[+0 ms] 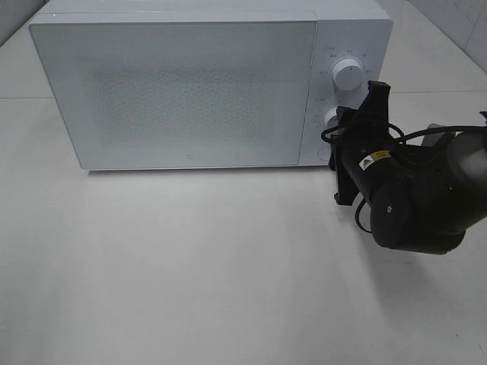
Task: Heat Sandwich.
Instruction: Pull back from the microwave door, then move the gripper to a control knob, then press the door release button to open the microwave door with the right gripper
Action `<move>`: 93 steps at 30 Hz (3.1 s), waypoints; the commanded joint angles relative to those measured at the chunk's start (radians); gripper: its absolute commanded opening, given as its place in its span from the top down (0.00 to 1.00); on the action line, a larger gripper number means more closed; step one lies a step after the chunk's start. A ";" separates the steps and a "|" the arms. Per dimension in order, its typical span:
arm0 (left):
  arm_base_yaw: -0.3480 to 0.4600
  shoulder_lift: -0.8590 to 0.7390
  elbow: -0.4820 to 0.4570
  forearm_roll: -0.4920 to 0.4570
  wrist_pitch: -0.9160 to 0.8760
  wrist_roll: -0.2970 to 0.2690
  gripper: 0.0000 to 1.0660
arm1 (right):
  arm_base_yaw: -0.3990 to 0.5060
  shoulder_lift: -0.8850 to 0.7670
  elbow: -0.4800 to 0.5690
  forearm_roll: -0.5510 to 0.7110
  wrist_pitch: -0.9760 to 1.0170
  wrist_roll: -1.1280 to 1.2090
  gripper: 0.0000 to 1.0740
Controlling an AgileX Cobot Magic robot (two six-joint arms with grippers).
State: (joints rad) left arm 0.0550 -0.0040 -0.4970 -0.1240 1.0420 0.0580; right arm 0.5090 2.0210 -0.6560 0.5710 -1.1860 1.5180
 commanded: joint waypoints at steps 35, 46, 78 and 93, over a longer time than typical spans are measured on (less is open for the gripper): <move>0.001 -0.029 0.003 -0.008 -0.009 0.002 0.03 | -0.009 -0.005 -0.007 -0.001 -0.136 0.062 0.43; 0.001 -0.029 0.003 -0.008 -0.009 0.002 0.03 | -0.009 -0.005 0.014 -0.073 -0.087 0.021 0.29; 0.001 -0.029 0.003 -0.008 -0.009 0.002 0.03 | -0.020 -0.419 0.235 -0.255 0.568 -0.582 0.30; 0.001 -0.029 0.003 -0.008 -0.009 0.002 0.03 | -0.137 -0.629 0.029 -0.256 1.327 -1.330 0.30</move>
State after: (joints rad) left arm 0.0550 -0.0040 -0.4970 -0.1240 1.0420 0.0590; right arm 0.3930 1.4210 -0.5880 0.3250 0.0000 0.3280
